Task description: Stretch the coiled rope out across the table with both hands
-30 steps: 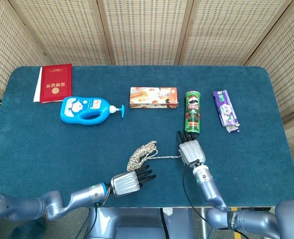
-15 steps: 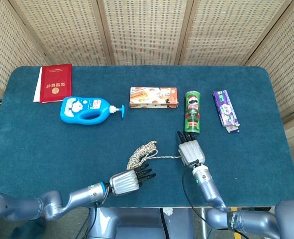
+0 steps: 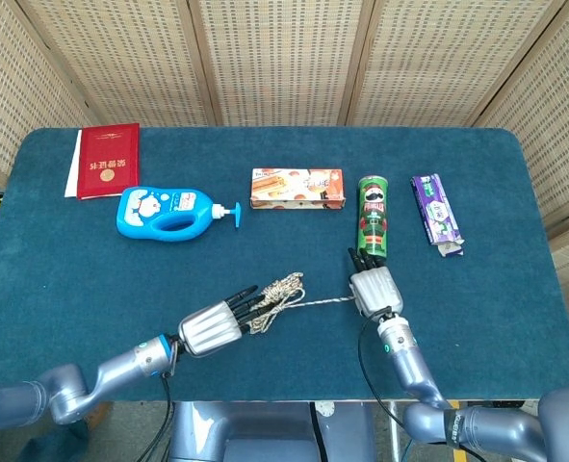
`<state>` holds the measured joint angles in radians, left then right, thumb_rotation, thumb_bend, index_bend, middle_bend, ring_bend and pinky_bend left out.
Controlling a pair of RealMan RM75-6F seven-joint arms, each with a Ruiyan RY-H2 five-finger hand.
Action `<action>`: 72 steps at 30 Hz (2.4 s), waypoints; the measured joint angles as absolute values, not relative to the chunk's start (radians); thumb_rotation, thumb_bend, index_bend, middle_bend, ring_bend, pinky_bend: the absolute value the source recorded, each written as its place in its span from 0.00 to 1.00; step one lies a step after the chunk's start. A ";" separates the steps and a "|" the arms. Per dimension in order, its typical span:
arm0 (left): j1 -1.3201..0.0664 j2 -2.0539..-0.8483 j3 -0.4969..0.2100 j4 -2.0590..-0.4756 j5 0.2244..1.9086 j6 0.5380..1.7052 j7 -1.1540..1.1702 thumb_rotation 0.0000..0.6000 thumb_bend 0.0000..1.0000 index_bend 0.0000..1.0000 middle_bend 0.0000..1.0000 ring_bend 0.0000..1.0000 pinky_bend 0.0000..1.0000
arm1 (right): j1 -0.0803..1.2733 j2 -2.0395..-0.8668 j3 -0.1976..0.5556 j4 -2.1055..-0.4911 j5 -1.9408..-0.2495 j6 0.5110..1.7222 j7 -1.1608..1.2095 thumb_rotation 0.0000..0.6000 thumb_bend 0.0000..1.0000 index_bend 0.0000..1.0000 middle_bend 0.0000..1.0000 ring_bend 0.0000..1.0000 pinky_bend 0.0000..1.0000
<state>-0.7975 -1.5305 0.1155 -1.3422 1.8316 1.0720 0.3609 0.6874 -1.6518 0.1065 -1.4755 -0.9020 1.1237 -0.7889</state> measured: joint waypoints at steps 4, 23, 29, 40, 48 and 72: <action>-0.757 -1.464 0.118 -1.325 1.816 1.140 0.313 1.00 0.53 0.80 0.00 0.00 0.00 | 0.680 -1.643 0.103 -1.477 -0.907 1.132 -0.788 1.00 0.43 0.68 0.02 0.00 0.00; -0.636 -1.420 0.085 -0.996 1.716 1.280 -0.007 1.00 0.53 0.80 0.00 0.00 0.00 | 0.614 -1.554 0.088 -1.502 -0.906 1.181 -0.774 1.00 0.43 0.68 0.02 0.00 0.00; -0.622 -1.437 0.084 -0.940 1.713 1.290 -0.051 1.00 0.54 0.80 0.00 0.00 0.00 | 0.593 -1.526 0.081 -1.505 -0.910 1.188 -0.760 1.00 0.43 0.68 0.02 0.00 0.00; -0.603 -1.476 0.089 -0.854 1.713 1.298 -0.105 1.00 0.54 0.80 0.00 0.00 0.00 | 0.566 -1.493 0.079 -1.507 -0.930 1.199 -0.732 1.00 0.43 0.68 0.02 0.00 0.00; -0.588 -1.481 0.087 -0.819 1.705 1.306 -0.135 1.00 0.54 0.80 0.00 0.00 0.00 | 0.549 -1.467 0.078 -1.513 -0.935 1.227 -0.757 1.00 0.43 0.68 0.02 0.00 0.00; -0.476 -1.332 0.031 -1.162 1.569 1.355 -0.054 1.00 0.00 0.00 0.00 0.00 0.00 | 0.428 -1.352 0.107 -1.578 -1.167 1.348 -0.375 1.00 0.00 0.00 0.00 0.00 0.00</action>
<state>-0.4763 -1.3324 0.0307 -1.1617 1.5691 1.3552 -0.0536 0.4284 -1.3523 0.1070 -1.5779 -1.1669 1.3485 -0.3751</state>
